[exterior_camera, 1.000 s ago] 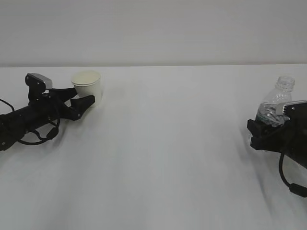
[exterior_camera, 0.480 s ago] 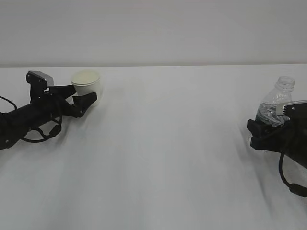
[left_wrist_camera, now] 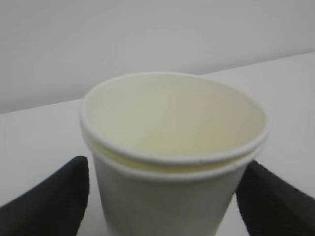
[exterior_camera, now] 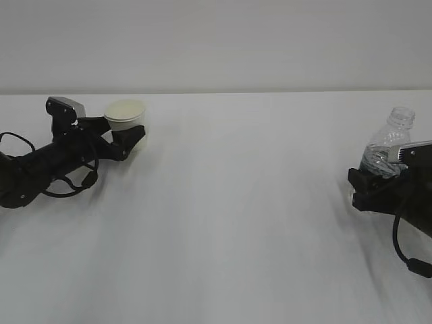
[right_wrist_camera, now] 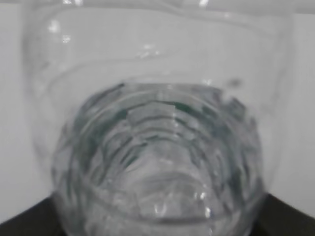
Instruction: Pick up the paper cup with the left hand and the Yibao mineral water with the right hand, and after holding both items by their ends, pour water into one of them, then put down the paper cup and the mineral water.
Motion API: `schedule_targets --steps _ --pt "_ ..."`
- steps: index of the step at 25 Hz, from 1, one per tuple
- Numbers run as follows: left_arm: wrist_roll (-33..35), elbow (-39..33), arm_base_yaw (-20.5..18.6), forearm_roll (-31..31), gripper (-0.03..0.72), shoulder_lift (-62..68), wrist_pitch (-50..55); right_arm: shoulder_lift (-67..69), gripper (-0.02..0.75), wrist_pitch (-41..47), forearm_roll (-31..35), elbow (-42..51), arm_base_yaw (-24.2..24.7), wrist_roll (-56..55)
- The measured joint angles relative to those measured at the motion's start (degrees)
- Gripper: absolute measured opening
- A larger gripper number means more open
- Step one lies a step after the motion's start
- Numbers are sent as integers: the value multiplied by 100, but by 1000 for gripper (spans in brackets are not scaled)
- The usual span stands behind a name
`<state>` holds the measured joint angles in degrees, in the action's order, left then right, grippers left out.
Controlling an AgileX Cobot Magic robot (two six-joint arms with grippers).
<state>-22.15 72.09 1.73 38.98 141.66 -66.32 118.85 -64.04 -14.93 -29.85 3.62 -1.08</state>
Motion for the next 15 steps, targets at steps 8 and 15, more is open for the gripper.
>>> schedule_targets --steps 8,15 --pt "68 12 0 -350 690 51 12 0 445 0 0 0 0 0" --pt "133 129 136 -532 686 79 12 0 445 0 -8 0 0 0"
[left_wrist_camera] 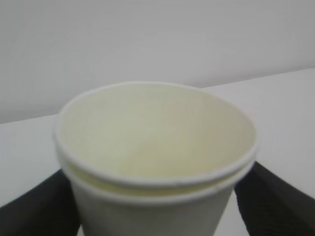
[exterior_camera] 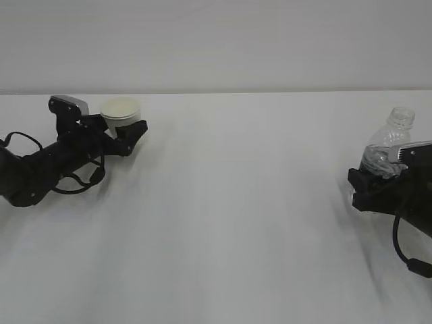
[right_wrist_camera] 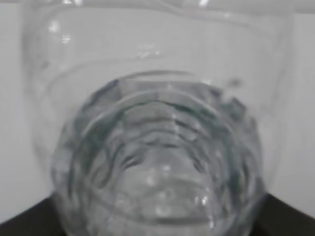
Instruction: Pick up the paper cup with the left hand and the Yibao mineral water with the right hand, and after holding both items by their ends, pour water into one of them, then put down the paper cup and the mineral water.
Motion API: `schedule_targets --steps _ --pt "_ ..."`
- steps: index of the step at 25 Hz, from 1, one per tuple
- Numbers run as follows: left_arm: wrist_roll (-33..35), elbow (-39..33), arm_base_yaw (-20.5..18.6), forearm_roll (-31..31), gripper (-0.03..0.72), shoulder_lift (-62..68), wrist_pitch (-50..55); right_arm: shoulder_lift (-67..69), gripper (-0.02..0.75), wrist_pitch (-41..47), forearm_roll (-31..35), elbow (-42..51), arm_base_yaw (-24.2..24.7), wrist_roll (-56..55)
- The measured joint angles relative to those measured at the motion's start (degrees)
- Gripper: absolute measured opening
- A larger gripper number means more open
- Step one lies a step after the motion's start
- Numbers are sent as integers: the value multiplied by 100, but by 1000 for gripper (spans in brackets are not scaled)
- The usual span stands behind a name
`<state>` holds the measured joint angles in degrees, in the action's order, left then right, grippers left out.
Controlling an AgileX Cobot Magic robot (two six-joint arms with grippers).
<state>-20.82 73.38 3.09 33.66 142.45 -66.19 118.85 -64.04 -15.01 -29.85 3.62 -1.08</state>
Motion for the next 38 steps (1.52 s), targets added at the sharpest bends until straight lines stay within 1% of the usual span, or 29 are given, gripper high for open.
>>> schedule_targets --steps 11,17,24,31,35,38 --pt "12 73 25 -157 659 90 11 0 445 0 0 0 0 0" --pt "89 73 25 -207 588 90 11 0 445 0 -26 0 0 0" --pt "111 73 25 -220 556 90 11 0 445 0 -38 0 0 0" --pt "115 73 25 -220 484 90 11 0 445 0 -38 0 0 0" --pt "124 73 25 -43 473 90 -11 0 445 0 -38 0 0 0" --pt "72 73 -40 267 471 90 -47 0 445 0 -38 0 0 0"
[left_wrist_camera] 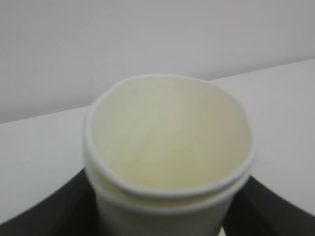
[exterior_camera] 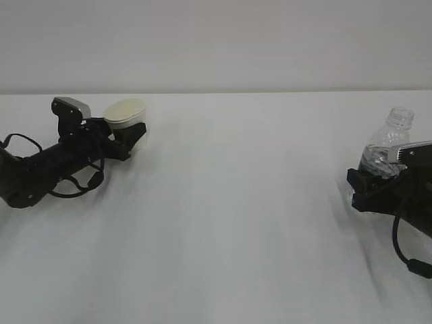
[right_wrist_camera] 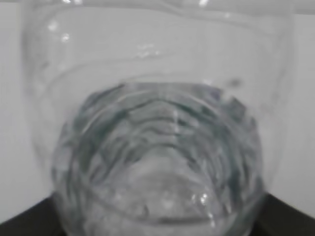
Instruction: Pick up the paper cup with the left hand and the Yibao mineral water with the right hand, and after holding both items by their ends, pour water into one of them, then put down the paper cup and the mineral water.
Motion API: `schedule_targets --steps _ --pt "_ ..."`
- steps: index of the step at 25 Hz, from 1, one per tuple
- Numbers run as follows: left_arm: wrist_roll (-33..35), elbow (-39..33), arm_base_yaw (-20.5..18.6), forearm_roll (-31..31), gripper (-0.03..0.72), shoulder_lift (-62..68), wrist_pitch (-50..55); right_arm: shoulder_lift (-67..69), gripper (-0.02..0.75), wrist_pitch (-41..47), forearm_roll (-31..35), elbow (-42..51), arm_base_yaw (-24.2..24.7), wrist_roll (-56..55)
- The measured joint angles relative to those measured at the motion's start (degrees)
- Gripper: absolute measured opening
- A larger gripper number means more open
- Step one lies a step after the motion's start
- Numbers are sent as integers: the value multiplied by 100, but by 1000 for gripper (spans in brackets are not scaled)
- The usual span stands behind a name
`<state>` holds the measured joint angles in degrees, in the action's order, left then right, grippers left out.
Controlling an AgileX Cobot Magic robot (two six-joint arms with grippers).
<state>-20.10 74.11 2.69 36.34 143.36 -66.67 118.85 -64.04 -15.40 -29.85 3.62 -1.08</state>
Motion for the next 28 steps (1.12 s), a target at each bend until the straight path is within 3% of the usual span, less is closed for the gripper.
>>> schedule_targets --steps 5,11,20,28 --pt "-725 -21 -282 606 470 -46 -57 0 445 0 -2 0 0 0" --pt "-944 -80 -650 1779 468 -289 14 0 445 0 -2 0 0 0" --pt "-1470 -93 -650 3126 467 -1047 39 0 445 0 -12 0 0 0" --pt "-2249 -106 -598 3663 465 -1139 28 0 445 0 -12 0 0 0"
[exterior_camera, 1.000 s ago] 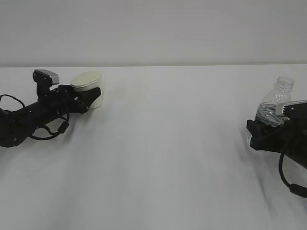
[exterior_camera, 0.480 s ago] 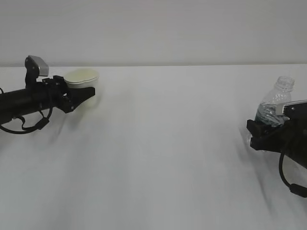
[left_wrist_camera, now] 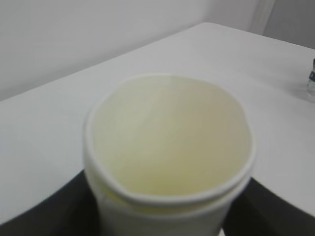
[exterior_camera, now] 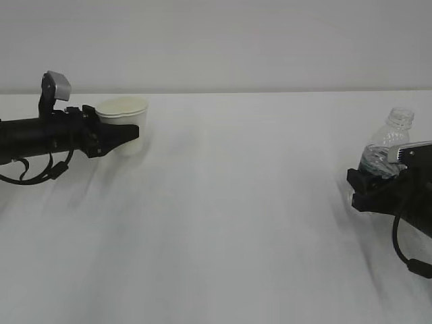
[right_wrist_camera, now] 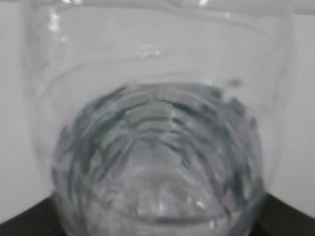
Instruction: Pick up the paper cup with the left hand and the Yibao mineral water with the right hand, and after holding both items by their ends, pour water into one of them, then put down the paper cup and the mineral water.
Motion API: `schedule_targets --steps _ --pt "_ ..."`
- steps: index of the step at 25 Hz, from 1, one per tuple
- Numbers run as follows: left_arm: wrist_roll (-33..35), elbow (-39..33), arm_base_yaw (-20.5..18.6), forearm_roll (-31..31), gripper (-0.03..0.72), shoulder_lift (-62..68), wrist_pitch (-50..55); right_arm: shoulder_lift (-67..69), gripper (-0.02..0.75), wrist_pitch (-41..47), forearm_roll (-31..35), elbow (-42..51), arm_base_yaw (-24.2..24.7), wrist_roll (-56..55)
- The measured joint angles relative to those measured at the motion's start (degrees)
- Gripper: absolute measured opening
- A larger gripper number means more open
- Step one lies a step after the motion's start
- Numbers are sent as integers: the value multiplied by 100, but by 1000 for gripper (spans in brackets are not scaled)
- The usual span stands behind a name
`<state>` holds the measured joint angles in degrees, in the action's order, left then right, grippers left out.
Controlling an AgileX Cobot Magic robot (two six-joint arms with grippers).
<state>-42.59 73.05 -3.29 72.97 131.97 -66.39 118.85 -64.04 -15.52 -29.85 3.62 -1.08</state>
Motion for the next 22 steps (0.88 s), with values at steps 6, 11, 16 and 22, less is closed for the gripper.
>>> schedule_targets --steps 6,11,16,22 --pt "-92 -148 198 127 464 -207 0 0 445 0 0 0 0 -11" --pt "-100 -460 316 109 463 -548 0 0 445 0 0 0 0 -11" --pt "-100 -685 506 -37 463 -618 0 0 445 0 0 0 0 -11" --pt "-100 -705 876 -295 463 -618 0 0 445 0 -12 0 0 -11"
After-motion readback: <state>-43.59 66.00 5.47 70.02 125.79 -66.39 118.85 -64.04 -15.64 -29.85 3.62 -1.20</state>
